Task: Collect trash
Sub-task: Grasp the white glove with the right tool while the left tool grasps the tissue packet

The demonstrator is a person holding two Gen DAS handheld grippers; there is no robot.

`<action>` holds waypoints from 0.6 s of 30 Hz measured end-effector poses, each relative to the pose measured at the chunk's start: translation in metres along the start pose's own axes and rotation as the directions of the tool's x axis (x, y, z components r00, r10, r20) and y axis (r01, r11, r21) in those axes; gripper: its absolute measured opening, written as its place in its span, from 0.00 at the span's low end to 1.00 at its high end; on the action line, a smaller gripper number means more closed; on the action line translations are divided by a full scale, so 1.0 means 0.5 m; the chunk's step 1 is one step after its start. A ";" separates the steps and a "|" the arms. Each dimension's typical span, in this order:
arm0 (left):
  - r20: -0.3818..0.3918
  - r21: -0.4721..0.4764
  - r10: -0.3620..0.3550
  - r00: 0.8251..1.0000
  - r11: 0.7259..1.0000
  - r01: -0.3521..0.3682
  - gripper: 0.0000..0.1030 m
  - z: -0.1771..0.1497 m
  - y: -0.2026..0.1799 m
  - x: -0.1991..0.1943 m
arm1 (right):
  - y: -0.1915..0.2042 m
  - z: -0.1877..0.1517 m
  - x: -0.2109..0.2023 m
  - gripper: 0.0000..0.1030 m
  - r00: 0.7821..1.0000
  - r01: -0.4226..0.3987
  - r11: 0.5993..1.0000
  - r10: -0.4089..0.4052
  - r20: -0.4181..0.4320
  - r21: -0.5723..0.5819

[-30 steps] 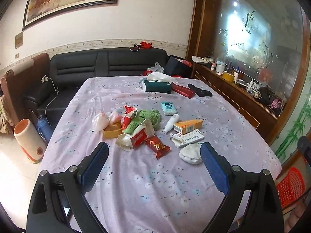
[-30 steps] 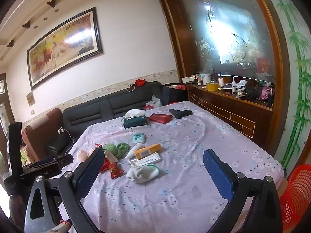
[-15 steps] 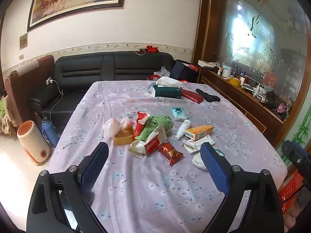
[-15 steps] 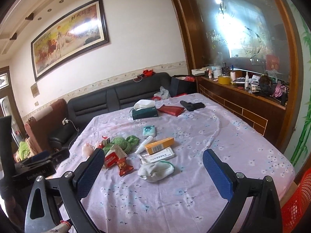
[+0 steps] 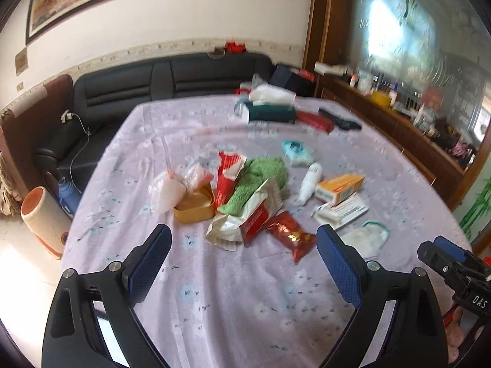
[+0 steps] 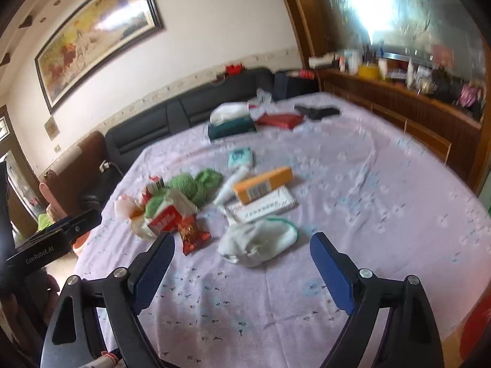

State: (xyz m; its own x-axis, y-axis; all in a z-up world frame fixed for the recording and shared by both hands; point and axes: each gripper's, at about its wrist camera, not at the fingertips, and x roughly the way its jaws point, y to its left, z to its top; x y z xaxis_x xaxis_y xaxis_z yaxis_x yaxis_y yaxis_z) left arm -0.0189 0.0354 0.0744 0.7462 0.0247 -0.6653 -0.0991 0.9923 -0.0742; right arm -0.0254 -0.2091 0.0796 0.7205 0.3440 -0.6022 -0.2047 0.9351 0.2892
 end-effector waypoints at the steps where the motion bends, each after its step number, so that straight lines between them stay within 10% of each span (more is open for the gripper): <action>1: -0.021 -0.012 -0.006 1.000 1.000 0.006 0.92 0.003 0.006 0.021 | -0.004 -0.001 0.015 0.88 1.000 -0.003 1.000 0.003 -0.019 0.009; 13: -0.247 -0.079 -0.027 0.969 0.997 0.007 0.90 0.025 0.049 0.228 | -0.025 -0.012 0.194 0.84 0.974 -0.026 0.998 0.037 -0.222 0.053; 18: -0.317 -0.069 0.016 0.948 0.997 -0.040 0.53 0.014 0.040 0.264 | -0.040 -0.016 0.227 0.52 0.965 -0.027 0.996 0.049 -0.257 0.087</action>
State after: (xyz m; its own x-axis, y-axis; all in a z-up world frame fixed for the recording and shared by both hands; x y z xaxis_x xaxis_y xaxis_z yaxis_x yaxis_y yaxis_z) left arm 0.0820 0.0593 -0.0097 0.4972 0.0006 -0.8676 -0.1740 0.9798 -0.0991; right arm 0.0554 -0.1882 -0.0004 0.5150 0.3993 -0.7585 -0.1660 0.9146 0.3688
